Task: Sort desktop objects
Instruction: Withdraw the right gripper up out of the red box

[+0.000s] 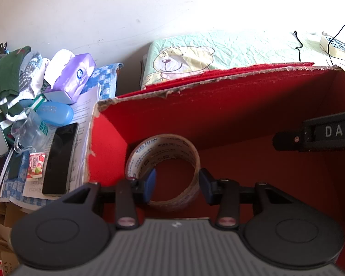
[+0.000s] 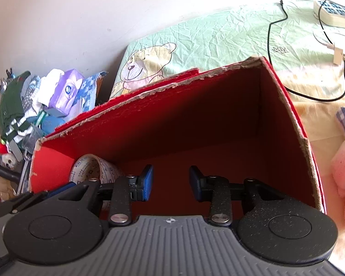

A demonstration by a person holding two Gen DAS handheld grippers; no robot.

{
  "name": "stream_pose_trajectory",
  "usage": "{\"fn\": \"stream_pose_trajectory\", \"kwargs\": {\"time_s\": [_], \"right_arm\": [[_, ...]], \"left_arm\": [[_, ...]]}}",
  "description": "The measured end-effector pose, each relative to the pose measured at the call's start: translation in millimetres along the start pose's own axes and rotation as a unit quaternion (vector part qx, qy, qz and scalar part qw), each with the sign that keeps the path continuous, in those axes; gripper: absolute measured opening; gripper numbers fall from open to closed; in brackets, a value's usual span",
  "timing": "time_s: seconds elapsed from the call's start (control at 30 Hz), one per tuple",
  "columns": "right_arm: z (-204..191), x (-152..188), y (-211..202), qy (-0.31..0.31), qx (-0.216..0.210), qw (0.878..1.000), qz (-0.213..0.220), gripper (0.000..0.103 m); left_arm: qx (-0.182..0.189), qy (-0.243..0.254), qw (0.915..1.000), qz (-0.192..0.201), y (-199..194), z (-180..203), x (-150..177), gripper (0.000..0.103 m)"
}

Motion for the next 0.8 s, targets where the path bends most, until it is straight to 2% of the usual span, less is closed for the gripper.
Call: {"fn": "stream_pose_trajectory", "kwargs": {"time_s": [0.47, 0.8], "right_arm": [[2.5, 0.0, -4.8, 0.007, -0.025, 1.0, 0.016, 0.038], [1.8, 0.4, -10.1, -0.013, -0.042, 0.998, 0.041, 0.038]], "left_arm": [[-0.002, 0.002, 1.0, -0.001, 0.7, -0.6, 0.5, 0.047], [-0.002, 0.003, 1.0, -0.001, 0.5, 0.0, 1.1, 0.048]]}}
Point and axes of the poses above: each gripper's, at about its wrist camera, not at the fingertips, and y roughly the way its jaws point, z to its right, x to its underside, the point moved 2 cm from there along y, roughly the way its jaws point, and after that the axes turned 15 degrees about y, right-handed, at the moved point
